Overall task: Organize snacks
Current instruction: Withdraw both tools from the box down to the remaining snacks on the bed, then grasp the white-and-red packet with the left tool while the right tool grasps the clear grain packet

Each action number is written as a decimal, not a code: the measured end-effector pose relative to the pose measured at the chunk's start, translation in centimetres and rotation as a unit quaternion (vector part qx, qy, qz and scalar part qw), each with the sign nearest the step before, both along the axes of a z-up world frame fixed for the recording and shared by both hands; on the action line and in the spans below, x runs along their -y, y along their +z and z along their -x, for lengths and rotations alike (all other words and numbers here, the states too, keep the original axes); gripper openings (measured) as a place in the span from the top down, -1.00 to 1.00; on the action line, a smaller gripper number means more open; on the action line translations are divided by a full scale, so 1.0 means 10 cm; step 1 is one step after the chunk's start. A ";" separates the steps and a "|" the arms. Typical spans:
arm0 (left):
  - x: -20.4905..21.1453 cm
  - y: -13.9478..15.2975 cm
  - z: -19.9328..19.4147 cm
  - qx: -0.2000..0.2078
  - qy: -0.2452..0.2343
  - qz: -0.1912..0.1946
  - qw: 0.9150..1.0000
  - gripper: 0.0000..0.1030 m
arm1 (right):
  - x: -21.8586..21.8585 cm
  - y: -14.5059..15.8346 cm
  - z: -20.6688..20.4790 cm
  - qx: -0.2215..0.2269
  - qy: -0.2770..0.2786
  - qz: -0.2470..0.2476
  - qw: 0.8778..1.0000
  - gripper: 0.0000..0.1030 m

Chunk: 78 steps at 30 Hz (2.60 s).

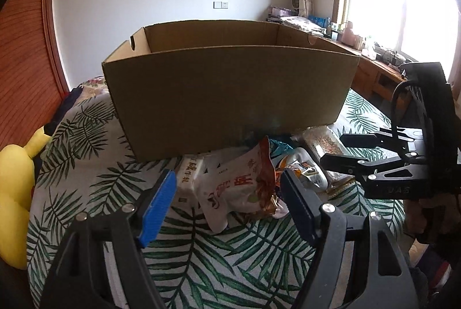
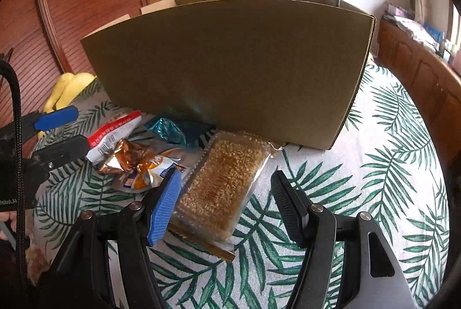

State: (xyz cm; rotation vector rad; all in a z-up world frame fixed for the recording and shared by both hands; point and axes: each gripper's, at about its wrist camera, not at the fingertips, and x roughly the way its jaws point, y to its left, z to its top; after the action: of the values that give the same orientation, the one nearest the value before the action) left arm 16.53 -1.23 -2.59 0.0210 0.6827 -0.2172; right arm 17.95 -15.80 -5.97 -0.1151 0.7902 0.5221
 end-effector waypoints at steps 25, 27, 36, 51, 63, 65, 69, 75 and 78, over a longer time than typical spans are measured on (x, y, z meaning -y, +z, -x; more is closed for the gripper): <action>0.34 -0.15 -0.09 -0.025 -0.016 -0.051 0.998 0.27 | -0.12 -0.11 -0.01 -0.002 -0.017 0.060 0.998 -0.30; 0.34 -0.18 -0.09 -0.030 -0.016 -0.053 0.998 0.43 | -0.13 -0.10 -0.01 -0.001 -0.017 0.063 0.998 -0.30; 0.35 -0.20 -0.10 -0.030 -0.012 -0.062 0.998 0.53 | -0.19 -0.13 -0.02 -0.003 -0.017 0.072 0.997 -0.31; 0.36 0.06 0.16 0.015 -0.021 -0.054 0.998 0.99 | -0.22 -0.14 -0.01 -0.003 -0.015 0.073 0.997 -0.31; 0.37 0.44 0.34 0.053 -0.029 -0.028 0.998 1.00 | -0.23 -0.13 0.01 -0.001 -0.017 0.072 0.997 -0.23; 0.36 0.50 0.36 0.057 -0.031 -0.022 0.998 0.99 | -0.23 -0.13 0.01 0.000 -0.017 0.072 0.997 -0.23; 0.39 0.61 0.41 0.069 -0.035 -0.012 0.997 0.99 | -0.24 -0.12 0.03 0.001 -0.016 0.072 0.997 -0.13; 0.39 0.71 0.44 0.077 -0.036 -0.001 0.996 0.99 | -0.19 -0.10 0.02 -0.002 -0.018 0.065 0.998 0.04; 0.39 0.75 0.45 0.082 -0.036 -0.002 0.996 0.99 | -0.14 -0.08 0.02 -0.003 -0.020 0.063 0.998 0.07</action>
State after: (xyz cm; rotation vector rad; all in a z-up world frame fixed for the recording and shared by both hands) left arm 12.07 -5.10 4.89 0.0667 0.5200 -0.2802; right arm 17.73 -14.42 -6.81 -0.2147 0.8307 0.4351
